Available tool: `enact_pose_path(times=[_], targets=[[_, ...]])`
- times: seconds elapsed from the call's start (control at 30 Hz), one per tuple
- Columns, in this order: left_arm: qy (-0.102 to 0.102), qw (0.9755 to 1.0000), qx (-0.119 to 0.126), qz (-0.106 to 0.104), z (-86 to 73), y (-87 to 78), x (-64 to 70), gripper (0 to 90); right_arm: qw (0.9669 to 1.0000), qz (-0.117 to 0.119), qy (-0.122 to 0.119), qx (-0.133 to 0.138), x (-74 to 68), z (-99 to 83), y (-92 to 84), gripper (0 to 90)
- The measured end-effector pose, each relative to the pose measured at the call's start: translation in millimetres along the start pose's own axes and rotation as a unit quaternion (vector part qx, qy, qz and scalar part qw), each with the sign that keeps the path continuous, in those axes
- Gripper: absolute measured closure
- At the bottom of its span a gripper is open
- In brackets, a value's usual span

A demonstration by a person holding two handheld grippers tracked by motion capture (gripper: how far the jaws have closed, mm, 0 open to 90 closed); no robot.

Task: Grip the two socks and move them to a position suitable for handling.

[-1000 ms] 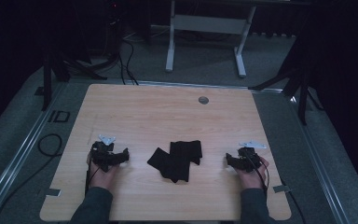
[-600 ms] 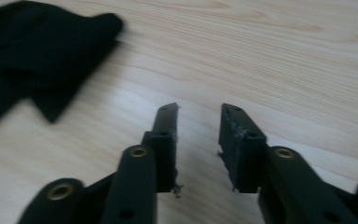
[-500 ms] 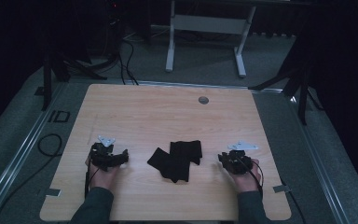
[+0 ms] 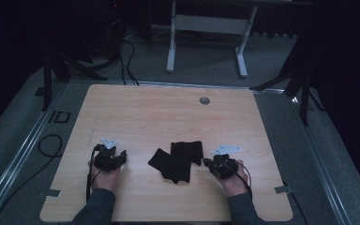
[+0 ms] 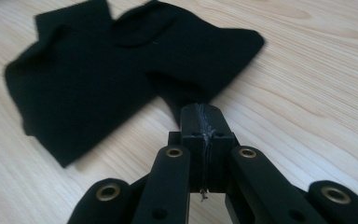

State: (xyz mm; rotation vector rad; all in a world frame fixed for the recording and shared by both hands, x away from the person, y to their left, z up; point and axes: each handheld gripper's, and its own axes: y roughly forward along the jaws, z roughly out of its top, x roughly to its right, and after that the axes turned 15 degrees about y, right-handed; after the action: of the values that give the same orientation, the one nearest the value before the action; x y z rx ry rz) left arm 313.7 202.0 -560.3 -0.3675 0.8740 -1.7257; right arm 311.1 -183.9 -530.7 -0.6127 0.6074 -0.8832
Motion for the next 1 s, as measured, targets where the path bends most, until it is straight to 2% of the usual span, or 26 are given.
enact_pose_path(times=[0.07, 0.1, 0.23, 0.27, 0.33, 0.4, 0.43, 0.53, 0.67, 0.8, 0.9, 1.0], targets=[[0.008, 0.9999, 0.006, -0.012, 1.9, -2.4, 4.8, 64.7, 1.0, 0.004, -0.009, -0.001, -5.1, 1.6, 2.6, 89.1], [0.013, 0.9995, 0.014, -0.027, 4.0, -4.9, 8.8, 67.3, 0.9999, 0.006, -0.013, -0.002, -8.2, 2.7, 3.7, 89.1], [0.046, 0.9956, 0.049, -0.065, 11.6, -12.9, 28.0, 79.4, 0.9995, 0.012, -0.03, -0.001, -18.9, 8.7, 8.4, 89.1], [0.056, 0.993, 0.061, -0.084, 14.1, -14.8, 35.8, 82.5, 0.9994, 0.012, -0.031, -0.002, -20.3, 10.1, 9.6, 89.2], [0.079, 0.9887, 0.073, -0.105, 17.8, -16.9, 49.2, 88.0, 0.9992, 0.013, -0.038, -0.002, -23.1, 14.2, 14.8, 89.3], [0.098, 0.9829, 0.083, -0.132, 21.0, -17.1, 62.5, 89.7, 0.9992, 0.012, -0.039, -0.004, -25.1, 17.1, 20.8, 89.5], [0.11, 0.9809, 0.083, -0.137, 22.2, -16.3, 69.3, 89.7, 0.9991, 0.012, -0.04, -0.004, -25.6, 18.3, 24.1, 89.5], [0.129, 0.977, 0.079, -0.15, 23.8, -11.7, 83.3, 89.7, 0.9992, 0.007, -0.039, -0.009, -26.2, 21.0, 32.6, 89.6], [0.145, 0.9749, 0.057, -0.16, 22.5, -3.3, 93.4, 89.9, 0.999, -0.007, -0.037, -0.023, -25.7, 23.0, 44.9, 89.8], [0.149, 0.9751, 0.05, -0.156, 23.0, -1.6, 93.3, 90.0, 0.9982, -0.028, -0.034, -0.042, -23.1, 21.7, 56.8, 90.0], [0.148, 0.9759, 0.045, -0.154, 22.5, -2.3, 91.2, 90.0, 0.9985, -0.033, -0.02, -0.038, -21.1, 23.2, 59.3, 90.0], [0.149, 0.9756, 0.041, -0.156, 20.8, -4.6, 89.2, 90.0, 0.9985, -0.038, -0.012, -0.037, -18.9, 26.3, 61.4, 90.0]])
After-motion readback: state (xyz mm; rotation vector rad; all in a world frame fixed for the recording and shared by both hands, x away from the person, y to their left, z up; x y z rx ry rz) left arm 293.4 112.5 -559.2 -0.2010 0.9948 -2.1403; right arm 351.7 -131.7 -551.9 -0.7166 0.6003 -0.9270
